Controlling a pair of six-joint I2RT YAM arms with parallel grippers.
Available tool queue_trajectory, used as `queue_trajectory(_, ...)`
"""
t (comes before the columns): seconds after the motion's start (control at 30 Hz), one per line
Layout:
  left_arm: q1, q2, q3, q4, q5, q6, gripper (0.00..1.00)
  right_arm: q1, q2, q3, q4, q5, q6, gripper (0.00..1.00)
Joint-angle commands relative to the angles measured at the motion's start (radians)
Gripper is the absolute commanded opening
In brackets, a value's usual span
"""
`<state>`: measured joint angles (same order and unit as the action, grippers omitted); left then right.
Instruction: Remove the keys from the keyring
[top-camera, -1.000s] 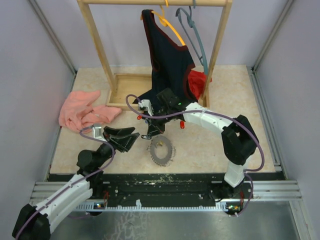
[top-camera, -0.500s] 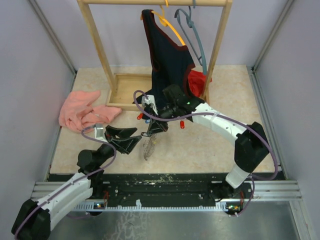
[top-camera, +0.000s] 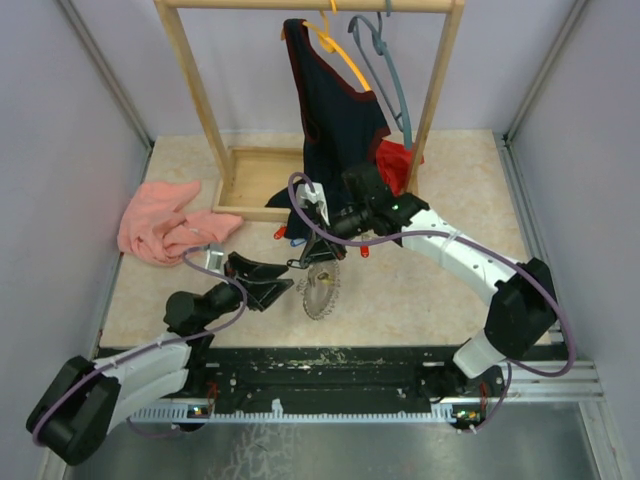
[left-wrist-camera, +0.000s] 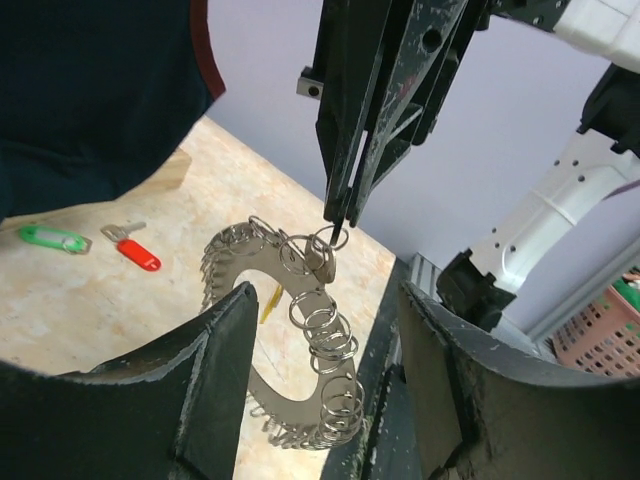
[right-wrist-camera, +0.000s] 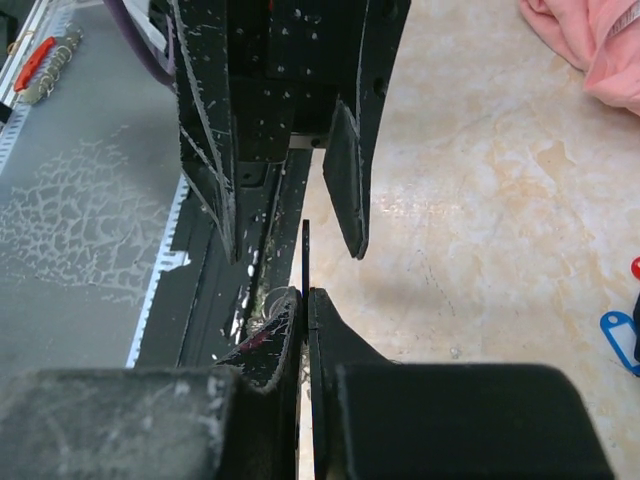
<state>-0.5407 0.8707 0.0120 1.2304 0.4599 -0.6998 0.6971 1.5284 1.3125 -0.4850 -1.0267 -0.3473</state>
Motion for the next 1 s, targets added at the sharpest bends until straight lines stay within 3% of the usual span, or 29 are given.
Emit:
queue_trajectory(0.0, 0.003, 0.085, -0.125, 0.205, 0.086, -0.059, 0.63, -0.008, -0.056, 0.003, 0.068, -0.064, 0.004, 0.0)
queue_trajectory(0.37, 0.003, 0.24, -0.099, 0.404, 0.107, -0.119, 0.55, -0.008, -0.057, -0.005, 0.078, -0.085, 0.01, 0.0)
queue_trajectory(0.97, 0.003, 0.288, -0.025, 0.475, 0.116, -0.116, 0.45, -0.008, -0.051, -0.009, 0.074, -0.11, 0.007, 0.0)
